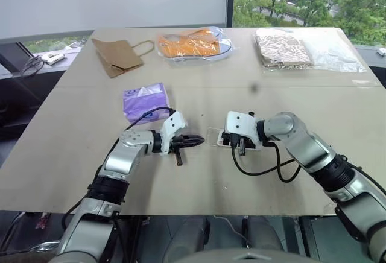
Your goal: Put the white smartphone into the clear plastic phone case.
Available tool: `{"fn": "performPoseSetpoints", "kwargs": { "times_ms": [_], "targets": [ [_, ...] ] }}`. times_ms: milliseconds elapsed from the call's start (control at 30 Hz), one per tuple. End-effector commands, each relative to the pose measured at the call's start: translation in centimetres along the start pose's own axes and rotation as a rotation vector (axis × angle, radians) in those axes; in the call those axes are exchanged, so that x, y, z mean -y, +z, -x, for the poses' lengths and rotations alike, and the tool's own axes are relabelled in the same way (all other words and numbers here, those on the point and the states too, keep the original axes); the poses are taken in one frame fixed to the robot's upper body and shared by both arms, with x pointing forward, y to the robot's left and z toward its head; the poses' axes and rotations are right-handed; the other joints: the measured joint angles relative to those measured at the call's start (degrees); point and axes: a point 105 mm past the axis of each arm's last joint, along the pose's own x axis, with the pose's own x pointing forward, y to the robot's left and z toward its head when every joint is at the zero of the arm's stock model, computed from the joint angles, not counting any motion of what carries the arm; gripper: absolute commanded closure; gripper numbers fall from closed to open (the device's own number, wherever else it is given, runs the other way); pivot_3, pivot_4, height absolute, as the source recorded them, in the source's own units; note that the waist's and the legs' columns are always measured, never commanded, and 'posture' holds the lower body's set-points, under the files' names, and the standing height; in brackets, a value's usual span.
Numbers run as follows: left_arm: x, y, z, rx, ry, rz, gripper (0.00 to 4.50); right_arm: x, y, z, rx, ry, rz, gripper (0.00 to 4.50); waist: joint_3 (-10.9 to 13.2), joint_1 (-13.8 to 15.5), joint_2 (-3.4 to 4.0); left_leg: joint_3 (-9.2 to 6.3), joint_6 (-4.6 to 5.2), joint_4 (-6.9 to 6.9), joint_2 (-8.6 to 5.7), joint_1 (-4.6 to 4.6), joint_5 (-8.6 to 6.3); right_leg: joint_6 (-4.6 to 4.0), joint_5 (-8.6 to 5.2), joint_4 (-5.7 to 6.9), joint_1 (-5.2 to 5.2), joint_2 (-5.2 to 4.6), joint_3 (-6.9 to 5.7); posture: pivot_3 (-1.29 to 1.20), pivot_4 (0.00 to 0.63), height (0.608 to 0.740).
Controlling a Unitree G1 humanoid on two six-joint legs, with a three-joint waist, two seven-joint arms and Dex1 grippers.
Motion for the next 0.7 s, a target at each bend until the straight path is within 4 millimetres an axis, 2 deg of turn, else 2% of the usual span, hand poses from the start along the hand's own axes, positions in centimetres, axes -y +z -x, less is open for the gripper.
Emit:
{"fn": "performPoseSetpoints", "kwargs": {
  "times_ms": [33,100,167,300,433,600,700],
  "targets": [
    [0.2,0.5,0.0,0.010,-0.004,-0.023,4.48,-1.3,-4.6,-1.1,-0.142,0.020,-0.076,4.50,0.0,0.0,-0.03,0.00,0.08,0.00,0.00,0.01,-0.05,0.01,0.00,0.00,0.01,0.00,0.00,0.00,0.150,0.740],
    [0.2,0.5,-0.1,0.011,-0.004,-0.022,4.48,-1.1,-4.6,-1.2,-0.127,0.007,-0.072,4.50,0.0,0.0,-0.02,0.00,0.09,0.01,0.00,0.03,-0.05,0.01,0.00,0.03,0.01,0.01,0.00,0.00,0.150,0.740],
    [0.2,0.5,-0.1,0.011,-0.004,-0.023,4.48,-1.0,-3.8,-1.3,-0.071,0.008,-0.120,4.50,0.0,0.0,-0.03,-0.01,-0.04,0.01,0.00,0.03,0.02,0.00,0.00,0.03,0.01,0.01,0.00,0.00,0.150,0.740],
    [0.2,0.5,0.0,0.009,-0.003,-0.022,4.48,-0.4,-0.8,-0.4,0.085,-0.002,-0.175,4.50,0.0,0.0,-0.02,-0.02,-0.06,0.01,0.00,0.00,0.03,0.00,0.00,0.02,-0.01,0.01,0.01,0.00,0.150,0.740],
    [0.1,0.3,0.0,0.004,0.000,-0.020,4.48,0.7,2.2,2.0,0.220,-0.042,-0.204,4.50,0.0,0.0,0.02,-0.04,-0.05,0.00,0.00,-0.10,0.03,0.00,0.00,0.01,-0.08,0.00,0.00,0.00,0.150,0.740],
    [0.0,0.3,0.0,0.004,0.002,-0.018,4.48,0.2,3.5,4.1,0.241,-0.035,-0.179,4.50,0.1,0.0,0.14,-0.05,-0.04,0.00,0.00,-0.19,0.02,0.00,0.00,0.00,-0.17,-0.01,-0.02,0.00,0.150,0.740],
    [-0.1,0.3,0.0,0.005,0.002,-0.019,4.48,-0.7,3.4,4.9,0.230,-0.017,-0.170,4.50,0.1,0.1,0.14,-0.06,-0.02,-0.01,0.00,-0.20,0.01,0.00,0.00,-0.02,-0.18,-0.02,-0.03,0.00,0.150,0.740]
  ]
}}
